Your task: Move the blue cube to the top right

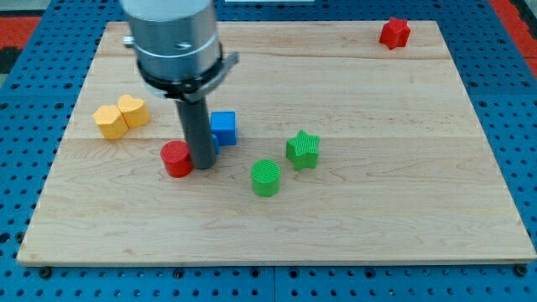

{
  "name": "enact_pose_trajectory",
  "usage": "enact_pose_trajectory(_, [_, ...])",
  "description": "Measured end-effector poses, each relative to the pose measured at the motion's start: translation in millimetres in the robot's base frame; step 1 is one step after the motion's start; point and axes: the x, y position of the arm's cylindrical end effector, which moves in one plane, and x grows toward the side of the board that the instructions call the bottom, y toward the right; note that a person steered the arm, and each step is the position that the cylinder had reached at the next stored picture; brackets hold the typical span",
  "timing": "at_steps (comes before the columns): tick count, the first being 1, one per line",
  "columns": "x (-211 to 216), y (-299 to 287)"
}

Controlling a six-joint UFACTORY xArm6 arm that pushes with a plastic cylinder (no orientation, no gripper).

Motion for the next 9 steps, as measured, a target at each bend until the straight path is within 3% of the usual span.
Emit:
enact_pose_trajectory(1, [-29, 8])
enact_pose_trajectory(3, [-81, 91])
enact_pose_trajectory(4, [-96, 105])
enact_pose_trajectory(6, [-101, 77])
enact_pose_trajectory(8, [-162, 166])
enact_pose_trajectory(9, [-156, 171])
